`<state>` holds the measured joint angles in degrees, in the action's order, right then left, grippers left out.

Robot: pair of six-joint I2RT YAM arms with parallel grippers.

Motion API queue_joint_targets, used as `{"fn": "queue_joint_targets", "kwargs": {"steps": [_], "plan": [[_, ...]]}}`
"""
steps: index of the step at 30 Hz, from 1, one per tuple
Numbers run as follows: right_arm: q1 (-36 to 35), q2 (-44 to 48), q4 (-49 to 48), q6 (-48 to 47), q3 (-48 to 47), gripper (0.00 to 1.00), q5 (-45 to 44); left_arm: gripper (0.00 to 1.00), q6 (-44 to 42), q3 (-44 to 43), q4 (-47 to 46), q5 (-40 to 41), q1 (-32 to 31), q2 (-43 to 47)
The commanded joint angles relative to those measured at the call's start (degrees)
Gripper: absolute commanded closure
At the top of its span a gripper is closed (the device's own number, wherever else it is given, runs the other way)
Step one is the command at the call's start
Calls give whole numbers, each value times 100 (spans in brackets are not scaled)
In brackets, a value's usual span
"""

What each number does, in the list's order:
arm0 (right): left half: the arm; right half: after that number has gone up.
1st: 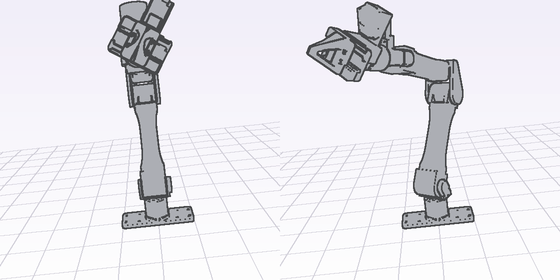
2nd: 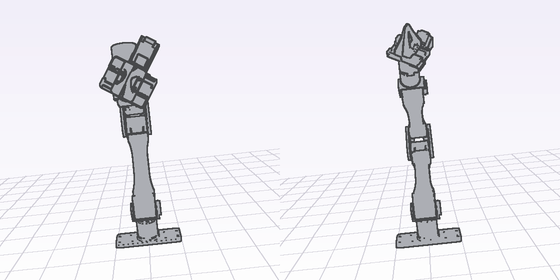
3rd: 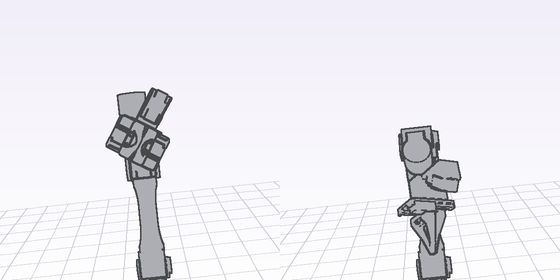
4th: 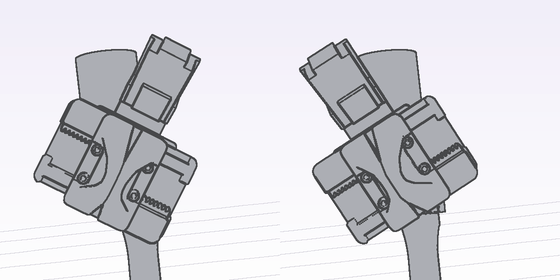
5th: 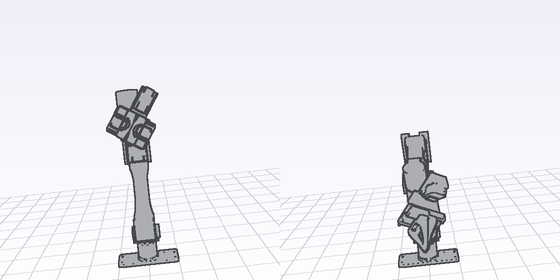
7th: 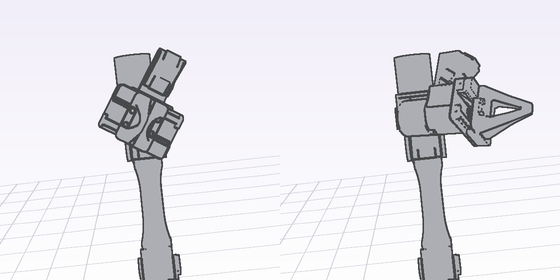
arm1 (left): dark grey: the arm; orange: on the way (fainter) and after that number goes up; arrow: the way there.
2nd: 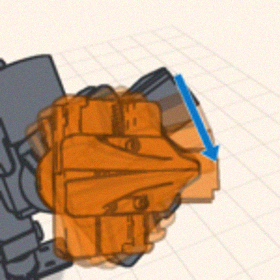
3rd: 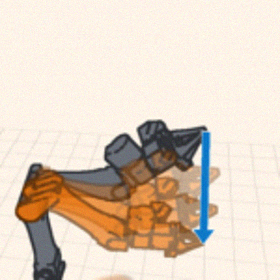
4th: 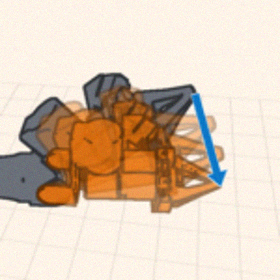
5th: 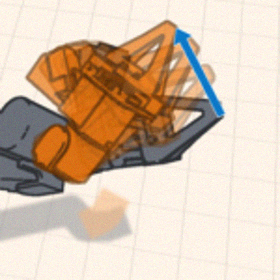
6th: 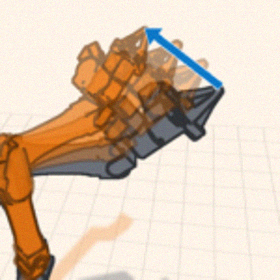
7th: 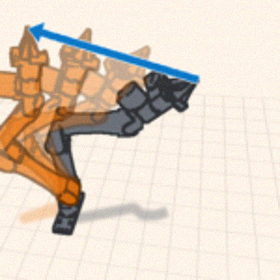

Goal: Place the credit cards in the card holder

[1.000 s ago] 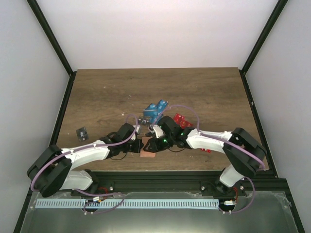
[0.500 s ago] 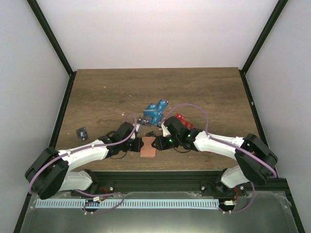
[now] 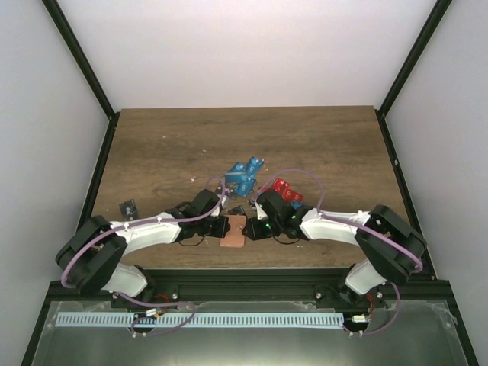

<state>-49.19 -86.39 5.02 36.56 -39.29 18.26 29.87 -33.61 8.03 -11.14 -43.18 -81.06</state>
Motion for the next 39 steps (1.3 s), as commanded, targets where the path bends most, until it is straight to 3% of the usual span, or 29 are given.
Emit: {"fn": "queue_joint_targets", "kwargs": {"steps": [1, 13, 39], "plan": [[41, -108, -189, 49, -42, 80, -304, 94, -104, -50, -197, -147, -32, -98], [92, -230, -357, 46, -78, 82, -427, 95, -130, -5, -255, -159, -29, -166], [98, -659, -427, -109, -518, 82, 162, 95, -170, -11, -373, -246, -25, -358]]}}
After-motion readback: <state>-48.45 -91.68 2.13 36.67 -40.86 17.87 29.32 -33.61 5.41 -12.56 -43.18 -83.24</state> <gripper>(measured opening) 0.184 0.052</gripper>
